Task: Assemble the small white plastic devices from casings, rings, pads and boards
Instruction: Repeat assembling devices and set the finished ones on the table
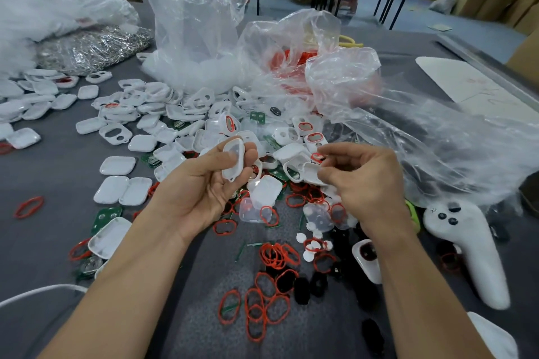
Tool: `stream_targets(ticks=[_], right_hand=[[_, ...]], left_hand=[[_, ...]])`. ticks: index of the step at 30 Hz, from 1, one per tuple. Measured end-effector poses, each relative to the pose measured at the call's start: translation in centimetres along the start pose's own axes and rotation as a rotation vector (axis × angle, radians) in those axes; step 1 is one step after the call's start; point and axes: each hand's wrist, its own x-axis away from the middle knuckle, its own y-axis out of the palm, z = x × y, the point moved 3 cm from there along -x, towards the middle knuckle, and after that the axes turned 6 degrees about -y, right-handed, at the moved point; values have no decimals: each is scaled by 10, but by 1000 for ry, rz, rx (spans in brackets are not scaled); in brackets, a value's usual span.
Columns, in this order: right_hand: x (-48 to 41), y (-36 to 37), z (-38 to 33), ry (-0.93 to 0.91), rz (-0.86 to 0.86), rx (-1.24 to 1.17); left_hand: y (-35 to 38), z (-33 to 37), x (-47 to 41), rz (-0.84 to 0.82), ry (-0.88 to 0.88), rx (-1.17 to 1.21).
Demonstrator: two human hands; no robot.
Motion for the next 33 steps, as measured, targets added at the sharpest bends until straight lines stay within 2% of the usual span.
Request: stream_targets(ticks=[3, 6, 9, 17, 23, 25, 33], right_hand=[[-1, -2, -3, 17, 125, -88], [-1, -2, -3, 10, 163, -6], [-1, 0, -3, 5, 113, 125], [-2, -6, -3, -5, 85, 285], [5, 2, -5, -41, -167, 475], [7, 11, -6, -85, -172, 516], [6, 8, -11, -61, -6, 285]], left_hand=[[-1, 0, -1, 2, -3, 9], [-3, 1, -2, 4, -1, 34], [-5, 0, -3, 9, -5, 40], [-6, -6, -8, 4, -81, -45], [-6, -9, -5, -30, -109, -34], [-5, -9, -4, -33, -109, -10], [-11, -10, -8, 43, -98, 27]])
